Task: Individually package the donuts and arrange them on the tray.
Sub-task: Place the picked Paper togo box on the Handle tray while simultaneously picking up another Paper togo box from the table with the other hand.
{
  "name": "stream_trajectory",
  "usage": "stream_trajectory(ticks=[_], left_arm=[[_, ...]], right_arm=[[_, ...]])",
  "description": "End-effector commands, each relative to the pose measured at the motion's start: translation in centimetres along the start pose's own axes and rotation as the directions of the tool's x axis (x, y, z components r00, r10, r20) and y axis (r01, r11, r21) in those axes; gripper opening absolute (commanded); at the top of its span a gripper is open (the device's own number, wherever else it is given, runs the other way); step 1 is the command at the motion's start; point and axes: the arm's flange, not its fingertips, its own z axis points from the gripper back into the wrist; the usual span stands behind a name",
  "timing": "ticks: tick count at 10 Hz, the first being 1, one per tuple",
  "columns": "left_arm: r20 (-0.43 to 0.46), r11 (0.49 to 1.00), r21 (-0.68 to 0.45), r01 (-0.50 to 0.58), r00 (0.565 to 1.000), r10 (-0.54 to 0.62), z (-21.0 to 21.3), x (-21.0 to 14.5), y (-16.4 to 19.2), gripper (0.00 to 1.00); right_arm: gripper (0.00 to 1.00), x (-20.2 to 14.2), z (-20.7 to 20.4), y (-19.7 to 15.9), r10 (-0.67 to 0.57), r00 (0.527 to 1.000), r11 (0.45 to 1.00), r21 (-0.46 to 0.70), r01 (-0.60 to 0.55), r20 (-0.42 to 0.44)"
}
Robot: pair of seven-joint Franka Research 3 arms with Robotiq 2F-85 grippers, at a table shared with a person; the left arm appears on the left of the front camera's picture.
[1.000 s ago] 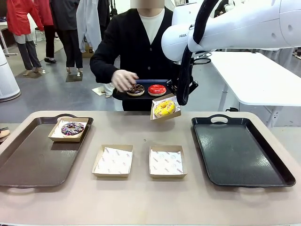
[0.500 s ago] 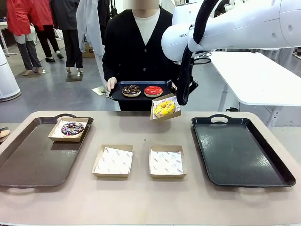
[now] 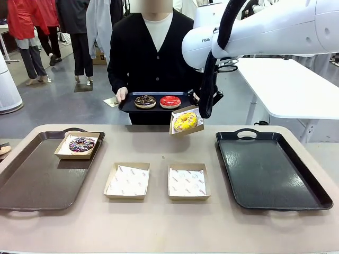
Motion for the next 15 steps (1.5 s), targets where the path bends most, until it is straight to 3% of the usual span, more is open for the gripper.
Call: stream_trajectory(ticks=[1, 6, 7, 8, 10, 12, 15], left_arm=[[0.001, 1.0, 0.006, 0.002, 1.0, -0.002, -0.1, -0.4, -0.2, 0.9], [0.0, 1.0, 0.0, 0.0, 1.0, 0.0, 0.0, 0.0, 0.0, 0.9], [-0.033, 0.999, 0.028, 0.015, 0.999, -0.014, -0.5, -0.3, -1.1, 0.9], [-0.026, 0.992, 0.125, 0.028, 0.999, -0.025, -1.5, -0.9, -3.0, 0.9], [-0.026, 0.954, 0.298, 0.029, 0.999, -0.023, -3.8, -1.4, -8.0, 0.9], [-0.058, 0.899, 0.437, 0.025, 0.998, 0.0, -7.1, -2.3, -12.5, 0.9], [-0.093, 0.771, 0.635, 0.055, 0.996, 0.006, -14.8, -3.1, -15.7, 0.9]], right_arm=[[0.0, 0.0, 0.0, -0.2, -0.002, 1.0, 1.0, 0.002, 0.002, 0.005], [0.01, 0.0, 0.0, 0.0, 0.0, 1.0, 1.0, 0.0, 0.0, 0.0], [0.01, -0.7, 0.4, -0.9, 0.091, 0.996, 0.996, 0.013, -0.091, -0.023], [0.01, -1.6, 1.5, -2.1, 0.138, 0.99, 0.99, 0.015, -0.138, -0.014], [0.01, -4.0, 5.1, -7.1, 0.165, 0.986, 0.986, -0.008, -0.165, 0.018], [0.01, -6.0, 7.1, -13.3, 0.089, 0.995, 0.995, 0.044, -0.091, 0.033], [0.01, -6.5, 5.0, -22.0, -0.029, 1.0, 0.993, 0.117, 0.03, -0.012]])
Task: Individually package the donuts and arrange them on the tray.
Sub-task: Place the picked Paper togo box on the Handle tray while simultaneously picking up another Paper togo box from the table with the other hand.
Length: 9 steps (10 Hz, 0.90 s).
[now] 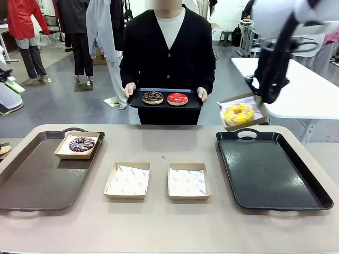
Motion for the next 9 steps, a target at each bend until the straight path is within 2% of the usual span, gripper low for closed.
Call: stream_trajectory(ticks=[1, 2, 4, 9], left_arm=[[-0.021, 0.989, 0.151, -0.007, 1.0, 0.01, -4.3, -0.2, -2.8, 0.9], [-0.022, 0.976, 0.219, -0.006, 1.0, 0.011, -6.5, -0.1, -4.6, 0.9], [-0.009, 0.939, 0.343, 0.001, 1.0, 0.002, -11.3, 0.0, -7.1, 0.9], [0.123, 0.883, 0.47, 0.006, 0.99, -0.072, -20.6, 0.4, -8.6, 0.9]], right_arm=[[0.01, 0.0, -3.2, -3.5, -0.011, 1.0, 0.998, 0.062, 0.011, -0.006], [0.01, 0.5, -4.6, -4.9, 0.036, 0.999, 0.998, 0.043, -0.036, 0.011], [0.01, 2.6, -7.5, -6.3, 0.042, 0.999, 0.998, 0.047, -0.042, -0.004], [0.01, 6.5, -11.2, -4.5, 0.081, 0.994, 0.997, 0.016, -0.08, -0.068]])
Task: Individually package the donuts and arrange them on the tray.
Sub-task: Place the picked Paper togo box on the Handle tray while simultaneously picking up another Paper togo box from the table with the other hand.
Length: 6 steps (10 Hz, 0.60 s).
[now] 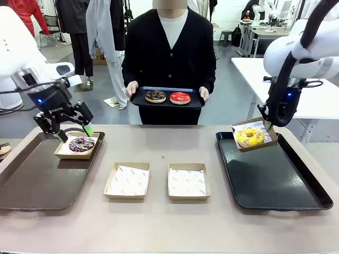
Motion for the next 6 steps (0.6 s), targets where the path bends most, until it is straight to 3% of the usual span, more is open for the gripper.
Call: stream_trajectory(ticks=[1, 5, 6], left_arm=[[0.099, 0.995, 0.095, 0.004, 0.995, -0.014, -3.0, -0.3, -1.8, 0.9], [0.067, 0.983, 0.181, 0.02, 0.997, -0.033, -7.7, -0.2, -5.6, 0.9], [0.063, 0.98, 0.196, 0.021, 0.997, -0.034, -8.4, 0.1, -6.4, 0.9]], right_arm=[[0.01, 2.0, -0.5, 0.2, 0.016, 0.999, 1.0, -0.003, -0.016, -0.034], [0.01, 3.0, -2.4, 0.7, 0.023, 0.997, 1.0, -0.001, -0.024, -0.075], [0.01, 2.0, -2.2, 0.4, 0.005, 0.999, 1.0, 0.0, -0.005, -0.05]])
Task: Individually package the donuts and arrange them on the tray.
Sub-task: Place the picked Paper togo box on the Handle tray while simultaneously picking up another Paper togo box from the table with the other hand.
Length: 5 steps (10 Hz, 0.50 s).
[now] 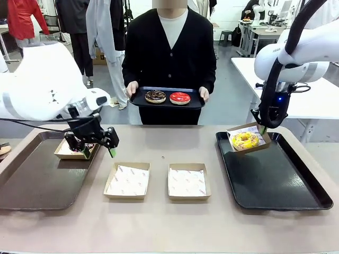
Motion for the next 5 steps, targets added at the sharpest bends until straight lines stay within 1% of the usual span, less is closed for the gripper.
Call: stream_trajectory(ticks=[1, 3, 5], left_arm=[[-0.008, 0.999, 0.043, -0.028, 1.0, 0.028, -0.8, 1.4, -1.4, 0.9], [-0.02, 0.998, 0.055, -0.042, 0.999, 0.043, -2.0, 2.1, -1.8, 0.9], [-0.037, 0.997, 0.067, -0.046, 0.998, 0.049, -3.2, 2.1, -2.1, 0.9]], right_arm=[[0.01, -0.2, 0.6, 0.0, -0.001, 1.0, 1.0, 0.0, 0.001, 0.011], [0.01, -0.2, 0.6, 0.0, -0.001, 1.0, 1.0, 0.0, 0.001, 0.011], [0.01, -0.2, 0.6, 0.0, -0.001, 1.0, 1.0, 0.0, 0.001, 0.011]])
